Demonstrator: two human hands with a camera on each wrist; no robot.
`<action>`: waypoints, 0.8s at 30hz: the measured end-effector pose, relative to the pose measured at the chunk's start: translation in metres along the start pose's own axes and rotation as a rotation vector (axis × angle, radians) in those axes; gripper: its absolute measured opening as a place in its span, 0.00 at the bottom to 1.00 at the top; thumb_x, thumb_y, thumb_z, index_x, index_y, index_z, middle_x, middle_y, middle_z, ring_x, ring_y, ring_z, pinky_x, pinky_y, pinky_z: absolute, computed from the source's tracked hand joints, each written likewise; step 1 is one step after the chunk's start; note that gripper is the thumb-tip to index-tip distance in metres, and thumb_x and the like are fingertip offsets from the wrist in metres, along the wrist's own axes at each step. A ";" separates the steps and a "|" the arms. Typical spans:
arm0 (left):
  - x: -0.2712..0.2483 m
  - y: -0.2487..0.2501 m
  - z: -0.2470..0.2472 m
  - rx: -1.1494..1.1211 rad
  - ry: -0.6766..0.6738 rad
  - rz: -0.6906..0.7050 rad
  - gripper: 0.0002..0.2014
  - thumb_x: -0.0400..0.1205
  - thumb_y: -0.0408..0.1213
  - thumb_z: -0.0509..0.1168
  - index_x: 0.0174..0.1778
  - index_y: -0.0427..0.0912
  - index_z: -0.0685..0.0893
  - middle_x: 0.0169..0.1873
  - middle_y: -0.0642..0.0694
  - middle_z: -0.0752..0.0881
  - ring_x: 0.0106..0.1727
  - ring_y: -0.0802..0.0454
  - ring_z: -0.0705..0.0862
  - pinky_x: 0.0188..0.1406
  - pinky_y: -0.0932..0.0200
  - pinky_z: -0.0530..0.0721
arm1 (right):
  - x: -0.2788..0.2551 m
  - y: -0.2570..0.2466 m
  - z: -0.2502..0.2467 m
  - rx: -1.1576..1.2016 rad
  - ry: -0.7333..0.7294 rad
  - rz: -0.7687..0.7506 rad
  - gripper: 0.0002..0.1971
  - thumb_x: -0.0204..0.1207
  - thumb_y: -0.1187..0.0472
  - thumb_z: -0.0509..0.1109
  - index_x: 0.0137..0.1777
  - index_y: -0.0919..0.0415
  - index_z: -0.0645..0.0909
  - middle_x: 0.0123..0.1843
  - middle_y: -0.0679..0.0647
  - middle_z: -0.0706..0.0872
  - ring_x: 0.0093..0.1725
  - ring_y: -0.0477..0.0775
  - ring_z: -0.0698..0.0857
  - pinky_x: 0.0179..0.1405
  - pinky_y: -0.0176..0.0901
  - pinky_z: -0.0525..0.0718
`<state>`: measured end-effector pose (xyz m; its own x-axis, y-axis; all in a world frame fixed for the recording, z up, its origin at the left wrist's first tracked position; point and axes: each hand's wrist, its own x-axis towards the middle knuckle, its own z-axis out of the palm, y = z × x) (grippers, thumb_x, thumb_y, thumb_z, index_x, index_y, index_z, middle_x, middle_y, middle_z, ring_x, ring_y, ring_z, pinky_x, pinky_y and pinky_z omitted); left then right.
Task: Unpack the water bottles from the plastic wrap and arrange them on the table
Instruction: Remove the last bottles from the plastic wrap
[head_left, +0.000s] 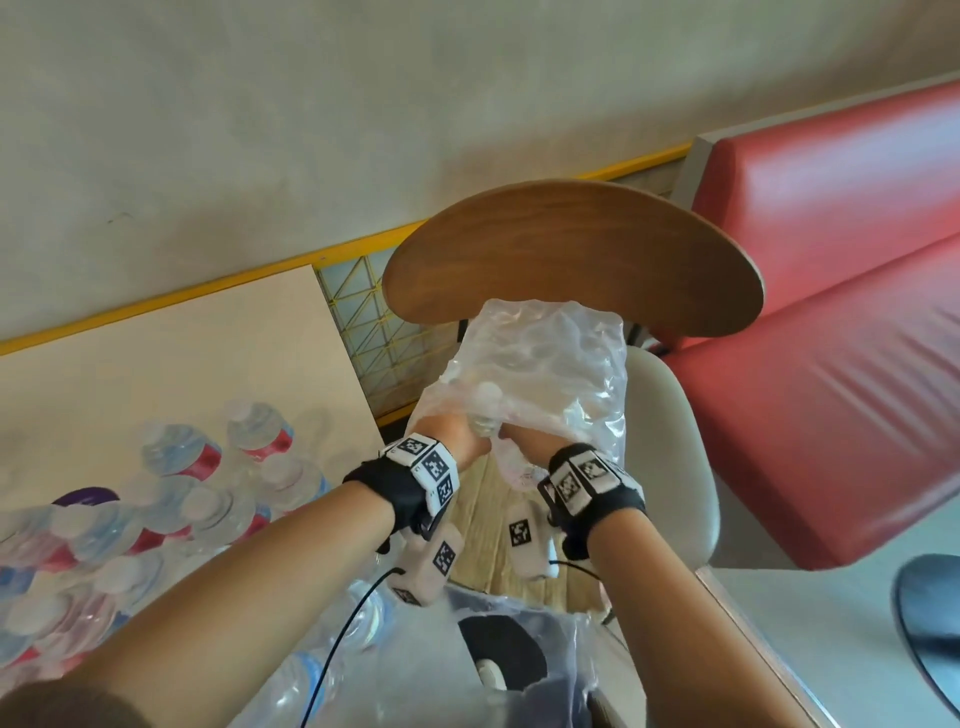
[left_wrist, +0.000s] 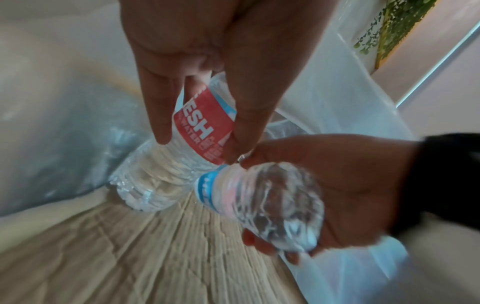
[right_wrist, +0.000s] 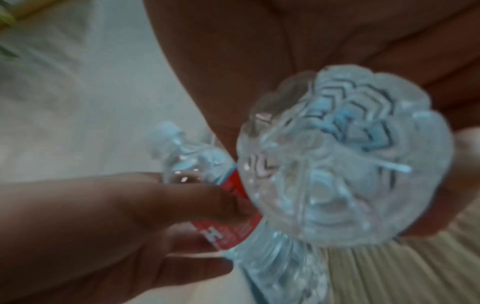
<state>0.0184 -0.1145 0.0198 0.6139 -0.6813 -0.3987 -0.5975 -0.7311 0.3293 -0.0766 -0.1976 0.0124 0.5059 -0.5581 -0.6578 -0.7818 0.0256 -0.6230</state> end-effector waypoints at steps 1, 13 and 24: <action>-0.002 0.000 -0.001 -0.010 0.005 0.012 0.26 0.80 0.49 0.65 0.70 0.38 0.76 0.65 0.39 0.81 0.66 0.42 0.80 0.63 0.53 0.77 | -0.006 0.007 0.004 0.040 -0.030 0.054 0.27 0.82 0.49 0.61 0.77 0.62 0.68 0.77 0.60 0.71 0.76 0.59 0.70 0.72 0.47 0.69; -0.023 -0.010 -0.027 -0.019 -0.226 0.025 0.09 0.76 0.45 0.69 0.44 0.43 0.86 0.47 0.41 0.86 0.40 0.52 0.77 0.35 0.62 0.72 | -0.065 0.063 0.020 0.586 -0.286 0.010 0.23 0.63 0.79 0.68 0.61 0.71 0.79 0.51 0.70 0.83 0.51 0.63 0.80 0.68 0.67 0.74; -0.045 -0.016 -0.032 -0.022 -0.276 0.299 0.11 0.70 0.39 0.73 0.46 0.38 0.88 0.43 0.40 0.89 0.44 0.44 0.86 0.45 0.54 0.84 | -0.069 0.050 0.016 0.669 -0.134 -0.329 0.25 0.55 0.72 0.77 0.56 0.62 0.81 0.47 0.59 0.89 0.48 0.59 0.88 0.53 0.56 0.86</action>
<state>0.0166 -0.0735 0.0603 0.2509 -0.8309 -0.4966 -0.7160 -0.5045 0.4825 -0.1448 -0.1444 0.0203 0.7484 -0.5192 -0.4128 -0.2166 0.3970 -0.8919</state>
